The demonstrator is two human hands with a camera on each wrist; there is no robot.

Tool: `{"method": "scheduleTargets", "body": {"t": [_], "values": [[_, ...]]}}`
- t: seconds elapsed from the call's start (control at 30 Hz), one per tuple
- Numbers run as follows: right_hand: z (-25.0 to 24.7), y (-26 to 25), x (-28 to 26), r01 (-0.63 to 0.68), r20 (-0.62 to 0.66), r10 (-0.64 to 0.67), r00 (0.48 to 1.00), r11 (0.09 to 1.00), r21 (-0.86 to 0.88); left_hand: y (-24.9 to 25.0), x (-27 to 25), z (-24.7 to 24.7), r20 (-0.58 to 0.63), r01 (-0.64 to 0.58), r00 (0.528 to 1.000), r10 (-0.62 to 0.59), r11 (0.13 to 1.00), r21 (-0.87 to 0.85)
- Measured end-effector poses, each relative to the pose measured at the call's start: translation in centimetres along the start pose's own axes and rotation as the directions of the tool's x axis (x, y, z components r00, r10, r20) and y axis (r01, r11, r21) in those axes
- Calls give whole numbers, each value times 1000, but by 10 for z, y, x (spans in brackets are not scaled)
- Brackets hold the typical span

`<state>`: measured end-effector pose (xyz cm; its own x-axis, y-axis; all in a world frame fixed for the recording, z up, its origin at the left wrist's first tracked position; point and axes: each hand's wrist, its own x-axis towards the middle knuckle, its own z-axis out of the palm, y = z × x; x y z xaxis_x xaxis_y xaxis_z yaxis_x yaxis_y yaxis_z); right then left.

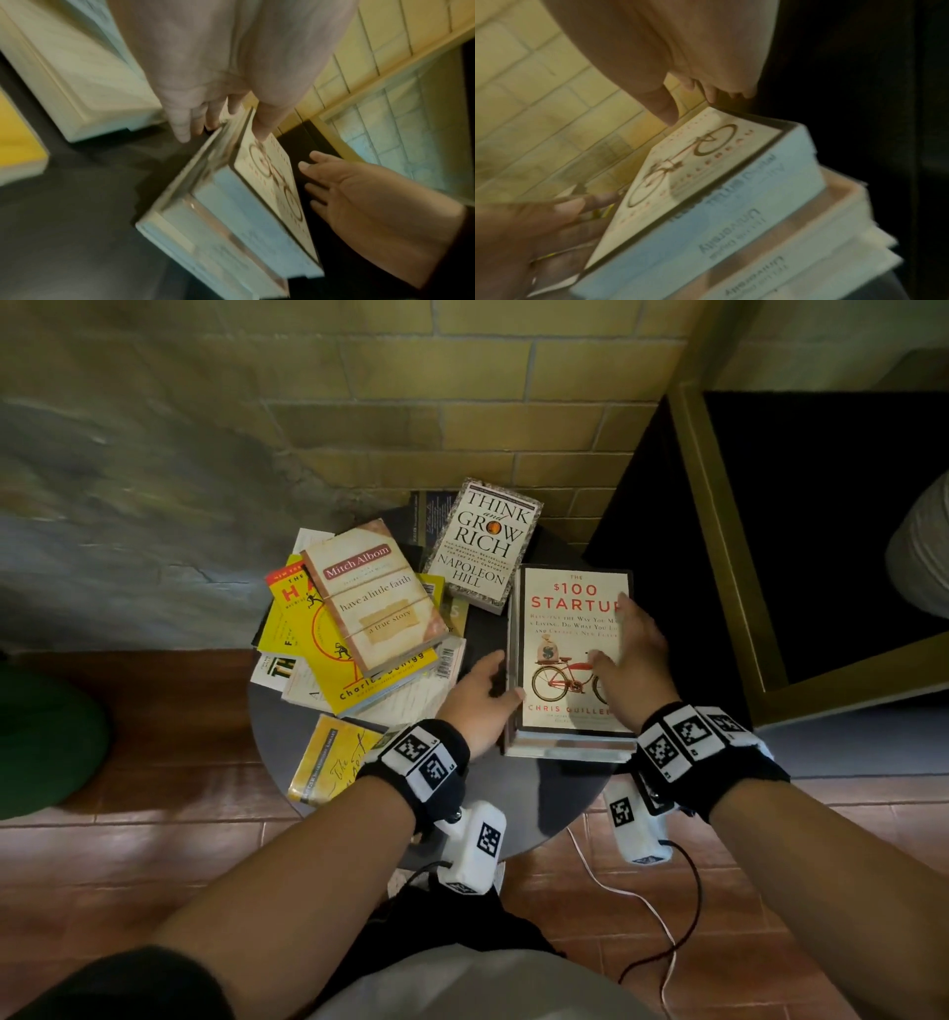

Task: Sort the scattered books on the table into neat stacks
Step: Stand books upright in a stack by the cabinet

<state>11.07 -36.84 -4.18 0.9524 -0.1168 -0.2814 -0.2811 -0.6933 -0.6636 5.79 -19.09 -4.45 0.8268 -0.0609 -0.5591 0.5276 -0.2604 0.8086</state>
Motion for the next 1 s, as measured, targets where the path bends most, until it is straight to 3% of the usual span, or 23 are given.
{"method": "scheduleTargets", "body": {"t": [0.1, 0.2, 0.37, 0.5, 0.57, 0.67, 0.77, 1.0], "values": [[10, -23, -9, 220, -24, -221, 975, 975, -28, -12, -8, -24, -105, 19, 994, -25, 998, -65], [30, -50, -15, 304, 86, -307, 948, 951, 46, -20, -20, -53, -191, 33, 979, -70, 981, -189], [70, -90, -12, 137, 321, -198, 926, 970, 201, -41, -35, -104, -412, 87, 888, -203, 955, -283], [100, -102, -2, -36, 399, -57, 915, 974, 223, -56, -32, -134, -539, 191, 798, -269, 962, -197], [114, -104, 4, -178, 427, 40, 903, 941, 288, -56, -28, -142, -491, 261, 791, -364, 928, -266], [129, -105, 8, -324, 456, 138, 879, 876, 359, -50, -25, -143, -314, 349, 818, -482, 850, -396], [136, -103, 12, -346, 467, 146, 872, 859, 377, -47, -21, -140, -222, 331, 862, -456, 838, -435], [131, -100, -1, -429, 591, 148, 793, 824, 370, -53, -23, -140, -220, 235, 895, -388, 828, -508]]}}
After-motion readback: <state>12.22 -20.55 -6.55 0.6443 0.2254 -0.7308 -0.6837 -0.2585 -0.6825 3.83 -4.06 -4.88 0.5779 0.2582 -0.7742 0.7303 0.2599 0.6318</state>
